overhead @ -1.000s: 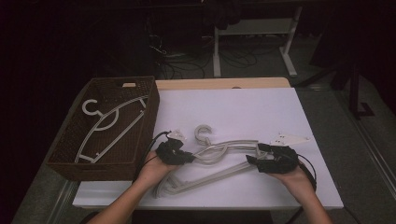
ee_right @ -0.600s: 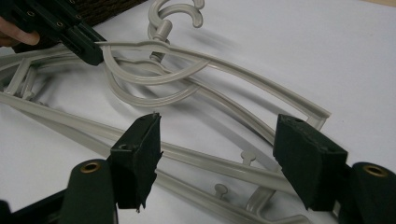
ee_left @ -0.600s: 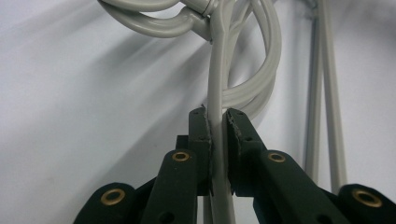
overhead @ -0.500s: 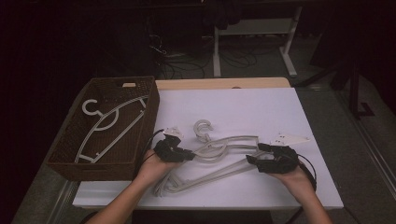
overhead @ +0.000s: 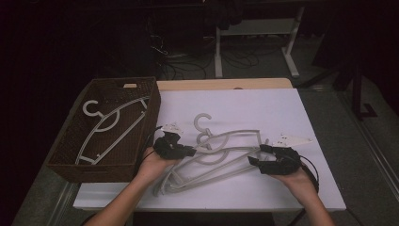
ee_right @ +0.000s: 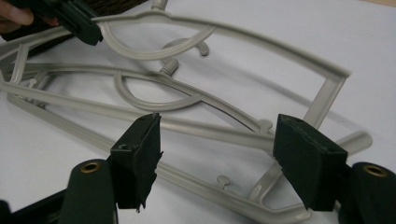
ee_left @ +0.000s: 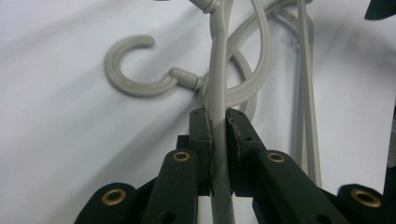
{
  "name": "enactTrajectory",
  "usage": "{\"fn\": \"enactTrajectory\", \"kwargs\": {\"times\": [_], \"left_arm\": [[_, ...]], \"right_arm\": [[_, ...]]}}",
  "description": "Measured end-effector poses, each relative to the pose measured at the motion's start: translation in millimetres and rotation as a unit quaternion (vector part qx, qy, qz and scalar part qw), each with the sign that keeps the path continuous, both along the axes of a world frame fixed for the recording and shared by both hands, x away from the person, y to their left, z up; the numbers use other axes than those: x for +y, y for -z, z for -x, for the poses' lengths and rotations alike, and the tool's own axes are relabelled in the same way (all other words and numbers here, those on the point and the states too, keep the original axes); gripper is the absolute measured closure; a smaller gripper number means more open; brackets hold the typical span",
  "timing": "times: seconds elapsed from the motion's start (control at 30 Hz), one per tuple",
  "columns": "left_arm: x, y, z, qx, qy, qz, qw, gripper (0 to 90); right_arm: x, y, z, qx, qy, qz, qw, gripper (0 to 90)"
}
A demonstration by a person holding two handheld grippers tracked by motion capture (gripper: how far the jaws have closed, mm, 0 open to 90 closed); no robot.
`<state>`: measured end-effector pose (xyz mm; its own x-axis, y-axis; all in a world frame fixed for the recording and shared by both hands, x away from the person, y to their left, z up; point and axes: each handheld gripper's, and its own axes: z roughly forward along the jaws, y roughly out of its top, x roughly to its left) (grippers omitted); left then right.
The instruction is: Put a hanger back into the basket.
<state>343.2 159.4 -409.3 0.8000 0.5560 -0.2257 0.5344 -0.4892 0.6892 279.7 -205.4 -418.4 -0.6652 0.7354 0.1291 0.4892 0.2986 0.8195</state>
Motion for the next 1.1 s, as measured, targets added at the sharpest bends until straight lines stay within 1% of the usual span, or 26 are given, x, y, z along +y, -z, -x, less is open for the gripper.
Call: {"fn": "enactTrajectory", "kwargs": {"times": [0.1,0.17,0.23,0.37,0.43,0.5,0.6,0.67,0.77,0.83,0.9,0.93,1.0,1.07,1.1], "left_arm": [[0.9,-9.9,-1.0,-0.009,-0.010,-0.003,0.9999,82.4],[2.0,-19.3,-2.5,-0.017,-0.011,-0.005,0.9998,82.5],[3.6,-32.4,-3.5,-0.029,-0.013,-0.008,0.9995,82.5],[9.6,-61.6,-6.7,-0.051,-0.016,-0.004,0.9986,82.5],[13.7,-75.4,-8.7,-0.061,-0.018,-0.006,0.9979,82.5],[19.5,-88.8,-11.7,-0.071,-0.021,-0.007,0.9973,82.5],[33.2,-109.1,-18.4,-0.083,-0.031,-0.012,0.9960,82.5],[44.1,-122.2,-22.7,-0.096,-0.039,-0.019,0.9944,82.5],[64.2,-139.4,-28.5,-0.111,-0.051,-0.023,0.9922,82.5],[79.7,-147.5,-32.3,-0.124,-0.062,-0.027,0.9900,82.5],[96.6,-153.0,-35.9,-0.132,-0.078,-0.031,0.9877,82.5],[105.1,-154.9,-37.1,-0.141,-0.083,-0.034,0.9859,82.5],[123.3,-157.2,-39.8,-0.141,-0.099,-0.037,0.9843,82.5],[141.0,-158.1,-41.2,-0.149,-0.114,-0.046,0.9812,82.5],[149.7,-158.0,-41.7,-0.149,-0.125,-0.048,0.9797,82.5]], "right_arm": [[-0.8,-0.8,0.2,-0.002,0.001,-0.002,1.0000,31.3],[-1.5,-1.3,0.3,-0.004,0.002,-0.003,1.0000,31.4],[-1.8,-1.7,0.5,-0.005,0.002,-0.003,1.0000,31.4],[-1.1,-1.4,0.2,-0.005,-0.001,-0.002,1.0000,31.4],[-0.5,-1.2,0.1,-0.005,-0.002,-0.001,1.0000,31.4],[-0.1,-1.3,0.4,-0.004,-0.003,-0.001,1.0000,31.3],[-0.4,-1.5,0.7,-0.004,-0.002,-0.002,1.0000,31.3],[-0.6,-1.6,0.6,-0.005,-0.002,-0.003,1.0000,31.4],[-0.3,-1.4,0.4,-0.004,-0.002,-0.002,1.0000,31.3],[-0.2,-1.3,0.3,-0.004,-0.001,-0.003,1.0000,31.4],[-0.4,-1.2,0.1,-0.005,-0.001,-0.003,1.0000,31.3],[-0.4,-1.1,0.1,-0.005,-0.001,-0.003,1.0000,31.3],[-0.6,-1.0,0.0,-0.005,0.000,-0.004,1.0000,31.3],[-0.6,-0.8,-0.2,-0.005,0.000,-0.003,1.0000,31.4],[-0.4,-0.8,-0.3,-0.004,0.000,-0.003,1.0000,31.3]]}}
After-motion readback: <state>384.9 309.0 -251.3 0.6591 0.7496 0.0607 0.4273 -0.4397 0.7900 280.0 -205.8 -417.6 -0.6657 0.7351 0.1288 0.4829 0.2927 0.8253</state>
